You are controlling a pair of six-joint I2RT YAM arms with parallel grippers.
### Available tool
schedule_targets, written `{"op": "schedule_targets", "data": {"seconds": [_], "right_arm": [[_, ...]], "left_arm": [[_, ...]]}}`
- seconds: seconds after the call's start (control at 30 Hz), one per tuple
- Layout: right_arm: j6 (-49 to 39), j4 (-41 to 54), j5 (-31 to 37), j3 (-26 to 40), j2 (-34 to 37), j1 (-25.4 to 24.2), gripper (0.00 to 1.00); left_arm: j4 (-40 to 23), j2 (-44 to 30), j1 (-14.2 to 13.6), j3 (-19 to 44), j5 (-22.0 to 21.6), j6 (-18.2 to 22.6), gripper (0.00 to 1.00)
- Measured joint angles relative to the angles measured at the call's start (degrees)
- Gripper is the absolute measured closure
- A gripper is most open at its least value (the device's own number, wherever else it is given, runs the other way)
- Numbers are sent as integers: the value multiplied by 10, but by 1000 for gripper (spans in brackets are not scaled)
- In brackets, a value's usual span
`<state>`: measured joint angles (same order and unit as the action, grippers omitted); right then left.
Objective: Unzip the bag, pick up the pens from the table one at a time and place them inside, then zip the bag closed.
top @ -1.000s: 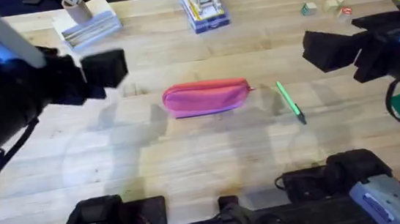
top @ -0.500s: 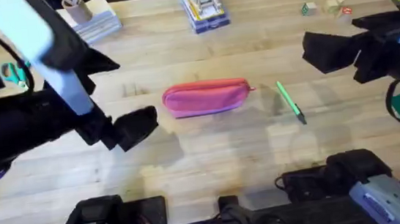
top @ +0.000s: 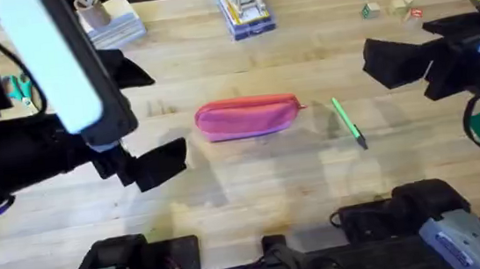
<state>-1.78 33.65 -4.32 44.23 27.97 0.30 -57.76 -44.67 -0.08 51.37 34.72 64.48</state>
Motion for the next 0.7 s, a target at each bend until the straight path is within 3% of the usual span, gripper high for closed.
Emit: {"op": "schedule_targets", "data": {"seconds": [0.4, 0.7], "right_arm": [[0, 0, 0, 0, 0, 0, 4], [0, 0, 0, 0, 0, 0, 4]], "left_arm": [[-5, -170, 0, 0, 17, 118, 7], [75, -282, 0, 0, 57, 159, 7]]}}
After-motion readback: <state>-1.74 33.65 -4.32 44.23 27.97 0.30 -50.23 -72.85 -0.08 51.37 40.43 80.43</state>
